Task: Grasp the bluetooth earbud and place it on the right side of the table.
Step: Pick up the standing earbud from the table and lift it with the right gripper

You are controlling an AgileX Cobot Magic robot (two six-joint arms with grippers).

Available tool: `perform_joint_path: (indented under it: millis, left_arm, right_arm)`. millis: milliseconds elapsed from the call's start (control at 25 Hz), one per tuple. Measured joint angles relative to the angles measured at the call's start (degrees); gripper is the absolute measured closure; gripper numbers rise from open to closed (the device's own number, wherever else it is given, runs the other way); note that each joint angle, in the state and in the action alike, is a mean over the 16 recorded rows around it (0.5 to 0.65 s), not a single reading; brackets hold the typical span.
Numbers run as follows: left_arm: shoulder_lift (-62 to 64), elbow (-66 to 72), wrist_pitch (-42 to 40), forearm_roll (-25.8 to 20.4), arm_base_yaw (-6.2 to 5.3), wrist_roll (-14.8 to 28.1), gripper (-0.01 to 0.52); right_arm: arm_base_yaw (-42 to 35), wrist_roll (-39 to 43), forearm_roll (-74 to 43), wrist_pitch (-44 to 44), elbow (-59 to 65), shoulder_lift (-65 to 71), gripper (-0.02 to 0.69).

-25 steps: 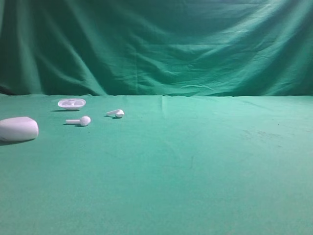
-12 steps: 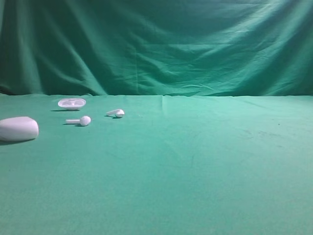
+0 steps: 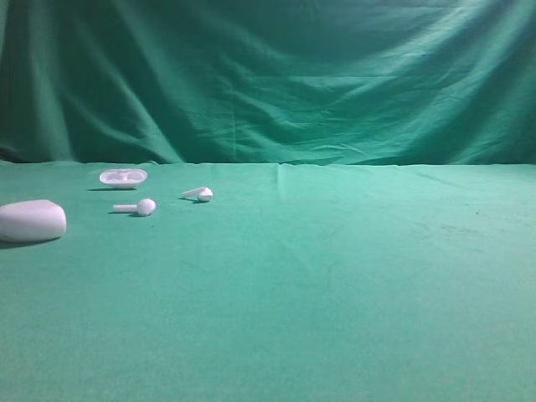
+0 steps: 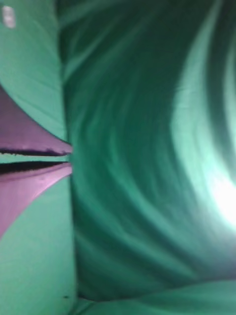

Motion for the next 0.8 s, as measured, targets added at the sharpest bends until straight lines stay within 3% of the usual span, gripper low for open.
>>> perform_joint_path:
  millis: [280,800]
  left_arm:
    - [0.0,0.0,0.0,0.0,0.0,0.0,0.514]
    - [0.0,0.0,0.0,0.0,0.0,0.0,0.514]
  right_arm:
    - [0.0,-1.7,3.6,16.5,-9.7,16.8,0.665]
    - [2.3,-12.6,8.8,23.7,-22.2,42.7,0.665]
